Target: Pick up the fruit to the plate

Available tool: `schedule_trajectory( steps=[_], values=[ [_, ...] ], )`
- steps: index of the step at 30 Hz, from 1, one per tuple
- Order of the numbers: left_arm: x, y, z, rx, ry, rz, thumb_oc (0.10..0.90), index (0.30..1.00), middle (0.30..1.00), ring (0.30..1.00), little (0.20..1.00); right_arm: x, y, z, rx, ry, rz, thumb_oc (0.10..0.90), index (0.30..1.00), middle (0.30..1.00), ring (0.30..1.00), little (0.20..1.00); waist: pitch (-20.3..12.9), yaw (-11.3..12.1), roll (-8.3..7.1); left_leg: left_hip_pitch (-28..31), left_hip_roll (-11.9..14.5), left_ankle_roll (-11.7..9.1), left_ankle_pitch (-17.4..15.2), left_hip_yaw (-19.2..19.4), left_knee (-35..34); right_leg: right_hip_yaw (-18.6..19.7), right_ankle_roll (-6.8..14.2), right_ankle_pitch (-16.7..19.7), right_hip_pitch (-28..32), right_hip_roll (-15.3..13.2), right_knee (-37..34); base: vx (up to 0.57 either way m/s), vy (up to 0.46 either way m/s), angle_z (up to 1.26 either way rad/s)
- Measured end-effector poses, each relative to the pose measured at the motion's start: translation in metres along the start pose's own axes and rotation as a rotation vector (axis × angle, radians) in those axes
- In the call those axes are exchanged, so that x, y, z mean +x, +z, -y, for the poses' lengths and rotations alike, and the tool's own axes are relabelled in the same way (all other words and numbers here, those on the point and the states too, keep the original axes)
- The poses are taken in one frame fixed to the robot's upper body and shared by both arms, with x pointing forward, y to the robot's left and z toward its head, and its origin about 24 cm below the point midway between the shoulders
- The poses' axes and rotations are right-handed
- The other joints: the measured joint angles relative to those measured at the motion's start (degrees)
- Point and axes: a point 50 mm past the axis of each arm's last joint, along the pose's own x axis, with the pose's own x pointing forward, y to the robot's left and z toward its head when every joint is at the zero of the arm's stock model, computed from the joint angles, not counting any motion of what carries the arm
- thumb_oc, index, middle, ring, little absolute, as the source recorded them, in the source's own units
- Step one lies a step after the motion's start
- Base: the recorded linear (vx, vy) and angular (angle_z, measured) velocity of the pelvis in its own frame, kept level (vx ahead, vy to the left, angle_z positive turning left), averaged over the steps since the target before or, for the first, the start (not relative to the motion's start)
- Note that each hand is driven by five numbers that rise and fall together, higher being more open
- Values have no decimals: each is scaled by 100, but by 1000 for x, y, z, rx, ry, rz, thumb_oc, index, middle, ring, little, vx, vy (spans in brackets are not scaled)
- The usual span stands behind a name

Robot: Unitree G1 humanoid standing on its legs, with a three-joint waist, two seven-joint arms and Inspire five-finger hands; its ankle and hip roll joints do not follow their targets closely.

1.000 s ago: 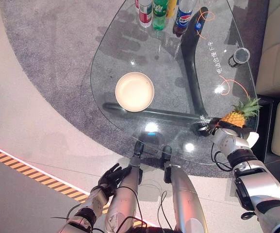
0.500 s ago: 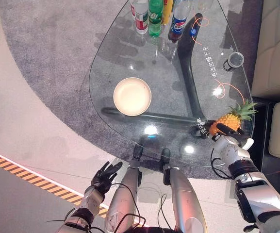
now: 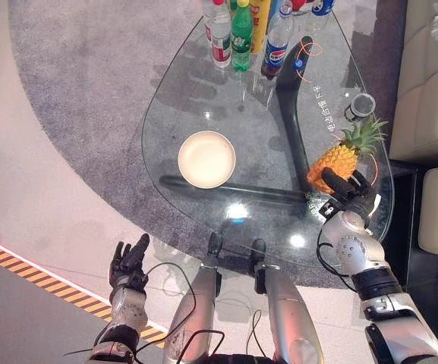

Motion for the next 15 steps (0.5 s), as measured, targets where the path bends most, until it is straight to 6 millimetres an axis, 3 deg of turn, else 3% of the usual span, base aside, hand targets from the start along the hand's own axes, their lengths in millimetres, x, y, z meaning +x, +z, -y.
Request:
schedule_trajectory(
  steps=[7,15],
  values=[
    [-3,17,13,-81,-26,119,800,900,900,900,900,-13,-7,4,-4,88,26,100,300,300,300,200,1,-25,0,56,2,-1,-35,8,-33,9,-19,-50,11,15,3,0,0,0],
    [-13,49,43,-130,-159,309,800,900,900,900,900,-38,-3,-10,-81,411,166,100,300,300,300,200,10,-17,1,272,11,14,-24,8,-96,5,9,-78,213,18,16,8,-4,0]
  ],
)
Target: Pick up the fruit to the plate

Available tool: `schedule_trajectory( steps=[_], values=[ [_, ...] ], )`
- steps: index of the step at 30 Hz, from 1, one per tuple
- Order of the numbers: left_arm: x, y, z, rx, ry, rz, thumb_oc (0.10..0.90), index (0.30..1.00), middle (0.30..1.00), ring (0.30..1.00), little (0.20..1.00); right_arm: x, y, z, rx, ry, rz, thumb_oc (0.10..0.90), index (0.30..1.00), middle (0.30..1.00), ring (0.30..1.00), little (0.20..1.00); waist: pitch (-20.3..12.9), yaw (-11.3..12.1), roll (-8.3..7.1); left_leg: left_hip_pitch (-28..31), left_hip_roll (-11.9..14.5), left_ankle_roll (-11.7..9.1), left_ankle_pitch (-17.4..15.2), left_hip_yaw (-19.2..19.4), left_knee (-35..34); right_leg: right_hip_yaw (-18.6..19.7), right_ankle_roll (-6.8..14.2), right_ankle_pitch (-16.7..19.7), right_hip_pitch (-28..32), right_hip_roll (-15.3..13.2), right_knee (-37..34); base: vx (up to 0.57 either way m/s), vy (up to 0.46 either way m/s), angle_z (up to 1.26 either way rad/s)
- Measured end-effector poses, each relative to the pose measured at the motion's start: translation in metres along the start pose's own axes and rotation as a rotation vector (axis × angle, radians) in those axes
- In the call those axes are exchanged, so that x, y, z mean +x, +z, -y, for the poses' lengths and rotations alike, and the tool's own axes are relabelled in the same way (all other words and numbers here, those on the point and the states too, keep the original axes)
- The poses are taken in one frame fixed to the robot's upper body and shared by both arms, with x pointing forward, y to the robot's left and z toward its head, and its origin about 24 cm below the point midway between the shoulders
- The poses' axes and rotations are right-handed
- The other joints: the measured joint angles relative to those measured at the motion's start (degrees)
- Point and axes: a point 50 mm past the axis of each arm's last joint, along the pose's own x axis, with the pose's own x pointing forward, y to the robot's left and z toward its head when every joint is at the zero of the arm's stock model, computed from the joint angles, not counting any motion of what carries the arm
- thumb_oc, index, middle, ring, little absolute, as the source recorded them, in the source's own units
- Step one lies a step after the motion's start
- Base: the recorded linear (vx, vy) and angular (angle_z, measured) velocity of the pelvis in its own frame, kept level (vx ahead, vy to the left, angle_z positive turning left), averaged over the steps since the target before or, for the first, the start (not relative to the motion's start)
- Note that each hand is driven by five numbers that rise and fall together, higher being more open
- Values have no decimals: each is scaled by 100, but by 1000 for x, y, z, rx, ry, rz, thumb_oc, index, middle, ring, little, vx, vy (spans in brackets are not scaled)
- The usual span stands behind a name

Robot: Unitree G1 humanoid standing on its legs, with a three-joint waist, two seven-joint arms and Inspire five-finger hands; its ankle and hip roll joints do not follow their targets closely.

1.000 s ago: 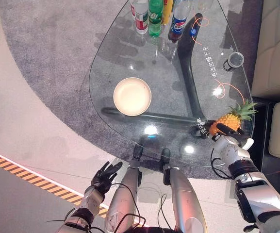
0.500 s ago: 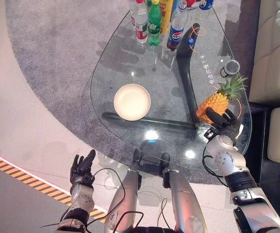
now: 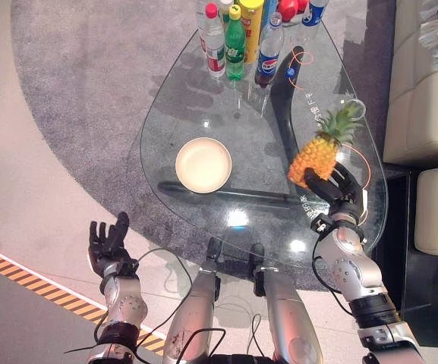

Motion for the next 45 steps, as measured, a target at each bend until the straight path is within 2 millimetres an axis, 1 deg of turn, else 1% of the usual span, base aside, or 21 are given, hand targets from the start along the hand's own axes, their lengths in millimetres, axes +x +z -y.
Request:
schedule_trajectory(
  steps=[2,5,10,13,16,17,18,19,20,24,29,31,33,39,43,45],
  values=[
    [-1,5,10,-11,-47,22,800,900,900,900,900,-2,1,-5,-22,57,14,100,300,300,300,200,8,8,-7,60,-1,-3,-6,-4,5,-7,-5,-6,76,-2,-1,0,0,0],
    [-2,14,31,-30,-150,60,800,900,900,900,900,-5,4,-14,-38,156,38,100,300,300,300,200,8,24,-7,125,-9,6,-27,-6,-2,-8,24,-33,138,-13,-4,4,-11,0],
    [-11,26,60,-51,-337,91,800,900,900,900,900,-9,8,-22,-109,284,76,100,300,300,300,200,10,33,-8,126,-17,9,-39,-8,4,-14,32,-45,148,-16,-3,0,-14,0],
    [-17,29,78,-25,-478,56,800,900,900,900,900,-12,12,-27,-157,377,104,100,300,300,300,200,18,40,-18,115,-16,10,-47,-11,10,-19,31,-56,141,-14,-3,0,0,0],
    [-23,27,92,13,-615,4,800,900,900,900,900,-15,17,-32,-178,436,132,100,300,300,300,200,20,30,-19,97,-16,12,-65,-11,15,-18,34,-67,126,-13,-4,0,0,0],
    [-24,27,94,23,-636,-6,800,900,900,900,900,-15,17,-32,-182,444,135,100,300,300,300,200,21,31,-19,94,-16,14,-66,-11,15,-17,35,-70,124,-12,-5,0,0,0],
    [-31,26,103,51,-716,-36,800,900,900,900,900,-16,20,-32,-214,471,149,100,300,300,300,200,21,35,-19,72,-16,16,-69,-10,14,-17,37,-73,106,-13,-8,0,0,0],
    [-33,27,105,59,-747,-43,800,900,900,900,900,-17,21,-32,-225,481,153,100,300,300,300,200,21,35,-19,58,-16,17,-69,-10,15,-17,37,-72,95,-13,-9,0,0,0],
    [-39,28,113,79,-826,-60,800,900,900,900,900,-17,23,-32,-261,504,164,100,300,300,300,200,21,34,-19,21,-17,14,-66,-6,15,-14,28,-67,55,-16,-11,0,0,0],
    [-45,32,121,114,-943,-96,800,900,900,900,900,-17,23,-31,-295,523,164,100,300,300,300,200,27,13,-22,13,-18,9,-64,9,16,0,27,-65,40,-15,-10,0,0,0],
    [-47,29,122,89,-995,-154,800,900,900,900,900,-17,24,-28,-340,529,172,100,300,300,300,200,27,21,-22,16,-17,15,-68,12,15,2,36,-71,43,-15,-11,0,0,0],
    [-48,27,122,107,-1014,-187,800,900,900,900,900,-18,23,-29,-364,538,176,100,300,300,300,200,27,19,-22,19,-17,16,-69,15,15,5,37,-71,45,-15,-11,0,0,0],
    [-50,23,122,123,-1030,-221,800,900,900,900,900,-19,21,-30,-386,561,173,100,300,300,300,200,27,15,-22,23,-17,16,-69,21,16,11,37,-70,48,-14,-9,0,0,0],
    [-55,15,122,111,-1054,-280,800,900,900,900,900,-25,15,-36,-526,688,169,100,300,300,300,200,27,20,-24,27,-14,16,-69,22,23,13,32,-67,51,-12,-1,0,0,0],
    [-56,13,118,75,-1042,-324,800,900,900,900,900,-24,16,-34,-560,694,174,100,300,300,300,200,30,17,-28,27,-14,16,-69,23,21,15,32,-67,52,-10,-2,0,0,0],
    [-56,13,118,66,-1040,-330,800,900,900,900,900,-24,17,-35,-572,697,181,100,300,300,300,200,44,14,-54,28,-14,16,-69,23,21,17,32,-67,52,-8,-2,0,0,0]
  ],
)
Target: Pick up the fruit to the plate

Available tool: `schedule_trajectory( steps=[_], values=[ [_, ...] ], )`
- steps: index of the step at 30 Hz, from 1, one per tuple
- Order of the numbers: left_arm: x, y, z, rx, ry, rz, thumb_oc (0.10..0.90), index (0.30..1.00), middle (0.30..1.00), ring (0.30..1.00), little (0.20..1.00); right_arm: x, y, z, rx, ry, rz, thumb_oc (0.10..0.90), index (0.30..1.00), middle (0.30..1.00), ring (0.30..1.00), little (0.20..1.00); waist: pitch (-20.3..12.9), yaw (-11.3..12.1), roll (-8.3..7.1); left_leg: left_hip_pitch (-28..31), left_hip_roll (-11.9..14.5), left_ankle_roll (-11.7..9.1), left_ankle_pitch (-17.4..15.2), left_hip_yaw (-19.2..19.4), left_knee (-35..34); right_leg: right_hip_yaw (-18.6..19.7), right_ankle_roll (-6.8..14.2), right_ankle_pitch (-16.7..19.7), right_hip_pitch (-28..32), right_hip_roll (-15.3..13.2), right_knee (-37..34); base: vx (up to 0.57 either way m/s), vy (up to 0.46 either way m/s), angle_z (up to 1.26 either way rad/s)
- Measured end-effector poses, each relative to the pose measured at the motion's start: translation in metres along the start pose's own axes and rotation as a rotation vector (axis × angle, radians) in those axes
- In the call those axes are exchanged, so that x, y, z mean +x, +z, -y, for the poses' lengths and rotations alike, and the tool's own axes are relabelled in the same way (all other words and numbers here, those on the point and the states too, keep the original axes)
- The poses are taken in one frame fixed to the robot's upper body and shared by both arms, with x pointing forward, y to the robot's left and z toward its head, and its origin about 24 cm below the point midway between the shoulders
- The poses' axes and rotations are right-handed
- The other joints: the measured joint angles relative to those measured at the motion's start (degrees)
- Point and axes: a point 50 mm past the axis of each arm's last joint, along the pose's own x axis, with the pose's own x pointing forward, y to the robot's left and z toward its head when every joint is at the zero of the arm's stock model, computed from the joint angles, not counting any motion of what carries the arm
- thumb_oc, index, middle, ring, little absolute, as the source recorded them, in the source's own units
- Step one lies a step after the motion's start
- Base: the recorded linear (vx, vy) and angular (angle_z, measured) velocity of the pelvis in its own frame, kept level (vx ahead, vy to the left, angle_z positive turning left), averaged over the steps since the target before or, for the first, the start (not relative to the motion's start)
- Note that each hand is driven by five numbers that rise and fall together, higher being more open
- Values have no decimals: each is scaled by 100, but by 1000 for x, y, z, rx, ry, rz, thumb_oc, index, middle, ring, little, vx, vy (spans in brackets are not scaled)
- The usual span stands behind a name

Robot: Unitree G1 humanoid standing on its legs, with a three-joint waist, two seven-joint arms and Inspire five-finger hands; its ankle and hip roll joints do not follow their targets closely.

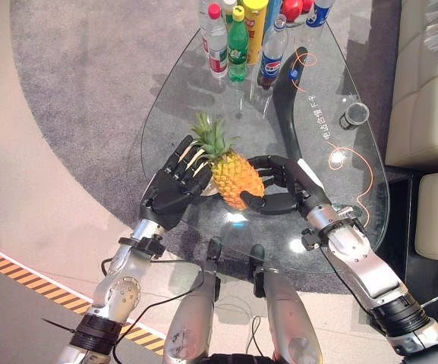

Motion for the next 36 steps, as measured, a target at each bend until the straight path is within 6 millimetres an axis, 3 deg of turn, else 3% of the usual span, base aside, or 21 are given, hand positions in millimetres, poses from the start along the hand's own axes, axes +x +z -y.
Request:
schedule_trajectory(
  steps=[15,27,36],
  values=[
    [-1,-3,0,-106,3,-3,800,900,900,900,900,6,12,3,-123,19,27,100,300,300,300,200,10,6,-17,6,-6,0,1,6,-6,11,1,0,3,-5,-1,0,0,0],
    [-4,-6,-2,-120,47,-10,800,900,900,900,900,5,36,1,-467,-25,119,100,300,300,300,200,10,0,-17,8,-10,0,1,8,-23,24,3,-1,3,-4,-12,-2,8,0],
    [-10,-8,2,-139,117,-7,800,900,900,900,900,3,40,-1,-521,-3,136,100,300,300,300,200,14,10,-9,2,-5,1,2,7,-109,35,10,-6,-26,1,-64,0,0,0]
  ],
)
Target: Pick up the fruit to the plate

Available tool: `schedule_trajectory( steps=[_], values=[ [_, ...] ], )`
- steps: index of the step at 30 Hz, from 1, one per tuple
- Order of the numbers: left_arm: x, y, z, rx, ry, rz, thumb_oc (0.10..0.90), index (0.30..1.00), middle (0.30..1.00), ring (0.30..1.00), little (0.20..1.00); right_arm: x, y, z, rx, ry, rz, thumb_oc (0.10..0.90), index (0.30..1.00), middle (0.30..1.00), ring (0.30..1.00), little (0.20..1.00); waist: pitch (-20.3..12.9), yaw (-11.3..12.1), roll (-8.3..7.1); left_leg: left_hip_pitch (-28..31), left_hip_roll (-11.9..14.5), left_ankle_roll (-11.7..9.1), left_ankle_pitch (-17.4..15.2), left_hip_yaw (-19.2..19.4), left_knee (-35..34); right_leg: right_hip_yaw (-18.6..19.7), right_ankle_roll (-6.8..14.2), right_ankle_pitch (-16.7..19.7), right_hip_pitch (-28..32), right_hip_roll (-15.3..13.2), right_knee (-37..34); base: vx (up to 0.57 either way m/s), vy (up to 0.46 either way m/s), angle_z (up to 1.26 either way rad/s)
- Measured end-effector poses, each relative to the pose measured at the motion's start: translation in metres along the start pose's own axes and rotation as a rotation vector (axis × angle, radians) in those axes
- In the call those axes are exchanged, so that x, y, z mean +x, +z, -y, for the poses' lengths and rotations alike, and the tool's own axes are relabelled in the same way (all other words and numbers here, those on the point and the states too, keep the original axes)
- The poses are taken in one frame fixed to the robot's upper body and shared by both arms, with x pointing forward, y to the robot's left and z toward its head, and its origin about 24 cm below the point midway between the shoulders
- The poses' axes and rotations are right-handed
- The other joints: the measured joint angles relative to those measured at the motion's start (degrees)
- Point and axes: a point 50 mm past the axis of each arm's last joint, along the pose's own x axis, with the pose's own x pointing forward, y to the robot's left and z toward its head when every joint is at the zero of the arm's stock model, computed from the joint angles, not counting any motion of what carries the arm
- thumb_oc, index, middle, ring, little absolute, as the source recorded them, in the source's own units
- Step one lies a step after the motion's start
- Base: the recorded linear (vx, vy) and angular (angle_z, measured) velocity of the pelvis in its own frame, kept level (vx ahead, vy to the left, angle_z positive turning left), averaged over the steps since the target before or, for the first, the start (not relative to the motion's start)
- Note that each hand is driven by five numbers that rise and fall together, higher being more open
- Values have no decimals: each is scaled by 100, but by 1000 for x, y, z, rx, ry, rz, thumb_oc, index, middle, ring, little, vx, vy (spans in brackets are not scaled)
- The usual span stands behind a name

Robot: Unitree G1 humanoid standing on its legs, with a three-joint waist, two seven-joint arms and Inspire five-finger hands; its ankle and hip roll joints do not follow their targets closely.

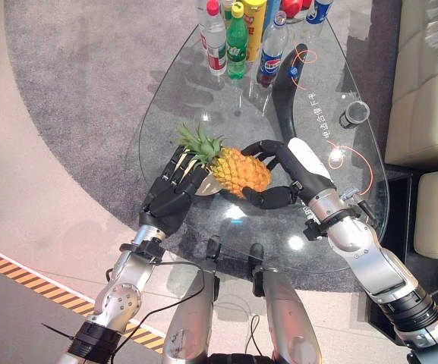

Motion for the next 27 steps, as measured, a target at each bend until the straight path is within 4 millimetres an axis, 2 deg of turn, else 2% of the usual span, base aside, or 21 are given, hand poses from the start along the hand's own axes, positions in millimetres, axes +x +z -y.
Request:
schedule_trajectory(
  steps=[9,17,22,27],
  values=[
    [0,-4,1,-22,21,15,800,900,900,900,900,1,1,-1,13,20,5,100,300,300,300,200,3,4,5,-4,-19,0,0,-1,-10,2,24,-15,2,2,-22,0,0,0],
    [-1,1,-3,-25,68,80,800,900,900,900,900,1,0,-8,278,82,-7,100,300,300,300,200,2,6,5,13,-19,0,0,-5,-1,1,24,-15,19,2,-15,0,0,0],
    [-3,-3,-14,-35,124,62,800,900,900,900,900,0,-4,-17,304,107,-31,100,300,300,300,200,2,4,5,22,-23,0,1,0,12,6,24,-13,28,2,-7,0,0,0],
    [-7,-9,-16,-59,142,55,800,900,900,900,900,-3,-5,-21,322,117,-41,100,300,300,300,200,2,4,5,142,-21,1,0,18,-5,42,24,-12,132,6,-18,8,-7,-3]
  ],
)
